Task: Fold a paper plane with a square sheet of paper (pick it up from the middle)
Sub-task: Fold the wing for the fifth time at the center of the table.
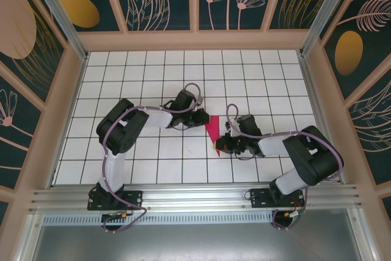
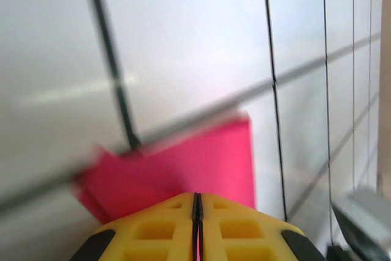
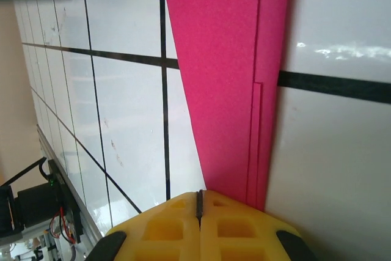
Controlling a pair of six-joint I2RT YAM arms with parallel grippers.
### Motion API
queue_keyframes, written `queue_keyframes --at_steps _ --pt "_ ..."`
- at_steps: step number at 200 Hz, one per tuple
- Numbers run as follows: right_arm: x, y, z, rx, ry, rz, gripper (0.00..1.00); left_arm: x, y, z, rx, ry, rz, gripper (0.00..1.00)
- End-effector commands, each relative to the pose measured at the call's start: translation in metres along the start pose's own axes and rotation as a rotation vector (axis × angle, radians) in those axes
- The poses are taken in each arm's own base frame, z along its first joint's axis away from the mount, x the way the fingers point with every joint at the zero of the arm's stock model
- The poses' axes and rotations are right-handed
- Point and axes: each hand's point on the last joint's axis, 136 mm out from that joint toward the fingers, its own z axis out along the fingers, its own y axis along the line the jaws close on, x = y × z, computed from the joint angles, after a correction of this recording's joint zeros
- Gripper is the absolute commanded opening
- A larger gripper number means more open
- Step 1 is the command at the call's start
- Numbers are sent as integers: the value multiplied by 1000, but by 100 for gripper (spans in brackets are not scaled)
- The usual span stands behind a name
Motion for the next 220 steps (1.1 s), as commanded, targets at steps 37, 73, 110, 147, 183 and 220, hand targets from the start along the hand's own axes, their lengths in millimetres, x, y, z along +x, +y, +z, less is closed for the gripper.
queue_keyframes --at_steps 37,73,110,147,183,220 --pt "52 -46 -8 157 154 127 0 -53 57 -8 -173 -97 -13 13" --pt "18 -8 -11 68 83 66 2 -90 8 -40 -99 -178 38 22" --pt "-31 47 -43 0 -131 -53 19 -78 -15 -77 -48 -222 25 30" --pt "-57 -4 -72 192 -323 77 31 -39 -11 -97 -61 -211 -16 40" --pt "-56 -3 -54 114 -267 103 32 2 -12 -94 -85 -165 -24 45" --pt "-54 -3 -41 97 -215 87 32 21 -23 -78 -77 -122 -15 46"
